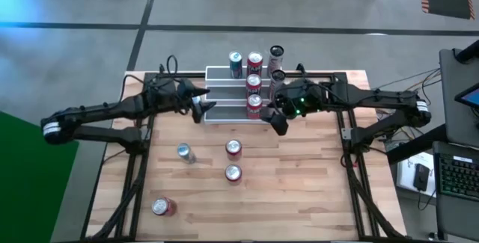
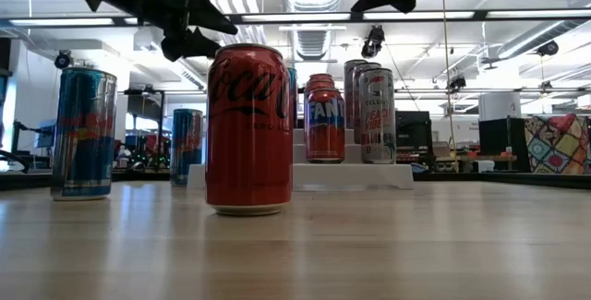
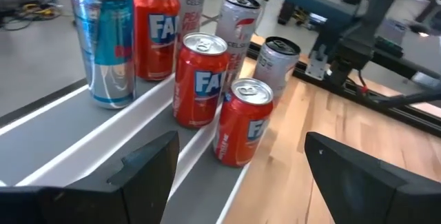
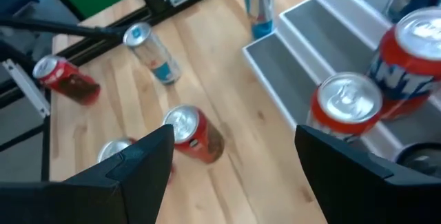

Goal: Place canned beverage on shelf
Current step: Put the top blue soda can on the middle tier of the shelf aligned with the other blue soda can

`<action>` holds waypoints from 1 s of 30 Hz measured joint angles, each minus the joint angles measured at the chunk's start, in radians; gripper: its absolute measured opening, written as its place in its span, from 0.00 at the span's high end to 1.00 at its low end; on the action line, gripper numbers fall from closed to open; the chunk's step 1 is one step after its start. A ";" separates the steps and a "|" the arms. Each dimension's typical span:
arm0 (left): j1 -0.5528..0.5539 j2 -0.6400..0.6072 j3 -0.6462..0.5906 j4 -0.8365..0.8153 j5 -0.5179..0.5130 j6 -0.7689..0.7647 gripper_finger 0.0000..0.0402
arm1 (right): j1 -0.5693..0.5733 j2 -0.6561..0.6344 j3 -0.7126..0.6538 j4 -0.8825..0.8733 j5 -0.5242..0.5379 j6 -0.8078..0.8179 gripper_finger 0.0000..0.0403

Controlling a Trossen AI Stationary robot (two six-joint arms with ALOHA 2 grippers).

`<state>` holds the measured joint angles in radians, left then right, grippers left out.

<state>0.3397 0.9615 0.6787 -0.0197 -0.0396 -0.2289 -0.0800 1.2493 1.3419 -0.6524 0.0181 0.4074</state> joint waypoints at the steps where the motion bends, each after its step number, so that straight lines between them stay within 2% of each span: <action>1: -0.016 0.000 -0.002 0.000 -0.026 -0.010 0.25 | 0.009 -0.003 -0.009 0.003 0.000 0.006 0.28; 4: -0.062 0.000 -0.008 -0.002 -0.101 -0.036 0.25 | 0.040 -0.017 -0.043 0.023 0.000 0.029 0.28; 7: -0.098 0.000 -0.012 -0.018 -0.218 -0.091 0.25 | 0.075 -0.028 -0.067 0.038 0.008 0.048 0.28; 10: -0.113 0.000 -0.008 -0.110 -0.346 -0.170 0.25 | 0.104 -0.036 -0.080 0.042 0.008 0.061 0.28; 13: -0.114 0.000 -0.006 -0.213 -0.420 -0.258 0.25 | 0.126 -0.039 -0.086 0.044 0.014 0.065 0.28; 19: -0.121 -0.001 -0.007 -0.289 -0.443 -0.353 0.25 | 0.144 -0.039 -0.088 0.051 0.077 0.066 0.28; 23: -0.132 -0.013 0.005 -0.312 -0.445 -0.385 0.25 | 0.130 -0.031 -0.106 0.147 0.130 0.063 0.28; 26: -0.133 -0.030 0.041 -0.373 -0.453 -0.387 0.25 | 0.093 0.001 -0.107 0.236 0.117 0.042 0.28; 30: -0.134 -0.059 0.114 -0.481 -0.457 -0.387 0.25 | 0.052 0.093 -0.093 0.352 0.043 -0.012 0.28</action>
<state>0.2054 0.9025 0.7923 -0.5010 -0.4969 -0.6161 -0.0280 1.3426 1.2489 -0.3005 0.0614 0.3952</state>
